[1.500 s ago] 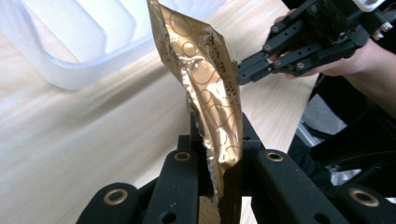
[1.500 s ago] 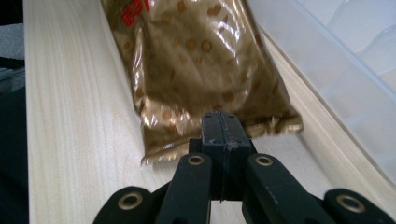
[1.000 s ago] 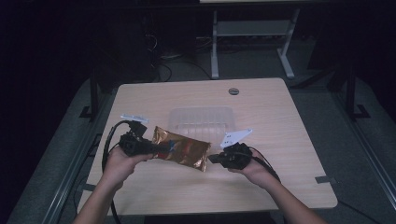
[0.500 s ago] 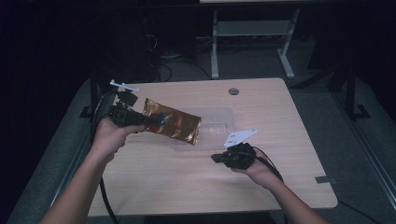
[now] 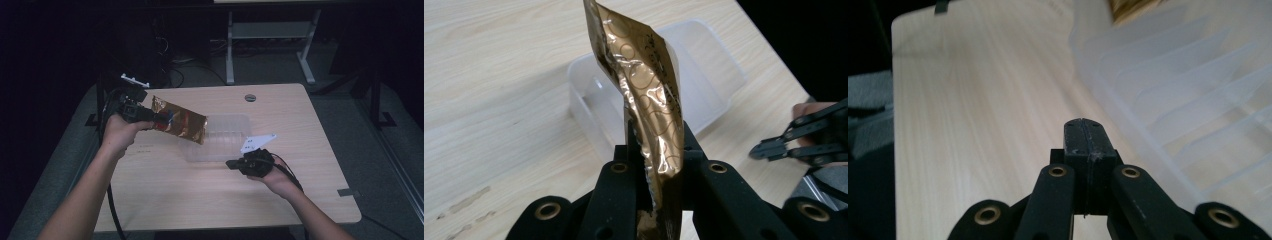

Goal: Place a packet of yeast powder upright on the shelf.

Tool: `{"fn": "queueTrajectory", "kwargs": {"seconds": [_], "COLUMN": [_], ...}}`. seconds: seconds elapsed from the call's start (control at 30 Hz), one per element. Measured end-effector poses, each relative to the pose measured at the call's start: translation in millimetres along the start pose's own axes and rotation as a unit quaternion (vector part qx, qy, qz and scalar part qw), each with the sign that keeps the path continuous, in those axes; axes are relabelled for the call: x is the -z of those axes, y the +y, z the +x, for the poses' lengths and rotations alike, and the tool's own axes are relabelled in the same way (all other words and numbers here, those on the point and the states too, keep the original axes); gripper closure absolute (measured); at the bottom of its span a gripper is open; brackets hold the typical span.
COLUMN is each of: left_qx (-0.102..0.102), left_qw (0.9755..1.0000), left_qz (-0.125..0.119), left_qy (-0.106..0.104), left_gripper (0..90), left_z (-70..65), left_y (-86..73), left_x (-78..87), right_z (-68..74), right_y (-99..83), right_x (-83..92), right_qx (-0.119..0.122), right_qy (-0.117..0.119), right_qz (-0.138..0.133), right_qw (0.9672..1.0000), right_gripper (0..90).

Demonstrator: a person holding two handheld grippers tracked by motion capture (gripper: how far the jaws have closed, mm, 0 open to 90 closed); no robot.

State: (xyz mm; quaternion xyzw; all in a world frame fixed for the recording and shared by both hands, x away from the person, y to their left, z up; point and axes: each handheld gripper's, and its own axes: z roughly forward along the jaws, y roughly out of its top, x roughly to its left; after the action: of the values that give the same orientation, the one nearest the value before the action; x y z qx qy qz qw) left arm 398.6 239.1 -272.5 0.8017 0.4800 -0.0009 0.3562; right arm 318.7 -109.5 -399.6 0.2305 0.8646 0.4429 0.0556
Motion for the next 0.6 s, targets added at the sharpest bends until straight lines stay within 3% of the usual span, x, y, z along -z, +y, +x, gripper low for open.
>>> {"fn": "queueTrajectory", "kwargs": {"seconds": [0.23, 0.37, 0.5, 0.6], "left_qx": [0.010, 0.012, 0.013, 0.015], "left_qw": [0.9998, 0.9996, 0.9994, 0.9994], "left_qz": [0.007, 0.018, 0.023, 0.023], "left_qy": [0.013, 0.020, 0.023, 0.023], "left_gripper": [82.5, 82.5, 82.5, 82.5], "left_z": [1.8, 2.4, 3.4, 2.1], "left_y": [4.2, 6.1, 6.5, 6.7], "left_x": [-3.8, -8.7, -11.1, -12.6], "right_z": [-17.9, -32.1, -41.0, -50.7], "right_y": [36.1, 67.8, 84.1, 97.6], "right_x": [-13.0, -39.9, -56.7, -74.1], "right_qx": [-0.007, -0.012, -0.013, -0.033], "right_qy": [-0.015, -0.021, -0.027, -0.031], "right_qz": [-0.032, -0.040, -0.042, -0.042], "right_qw": [0.9994, 0.9989, 0.9987, 0.9981], "right_gripper": [89.9, 89.9, 89.9, 89.9]}}
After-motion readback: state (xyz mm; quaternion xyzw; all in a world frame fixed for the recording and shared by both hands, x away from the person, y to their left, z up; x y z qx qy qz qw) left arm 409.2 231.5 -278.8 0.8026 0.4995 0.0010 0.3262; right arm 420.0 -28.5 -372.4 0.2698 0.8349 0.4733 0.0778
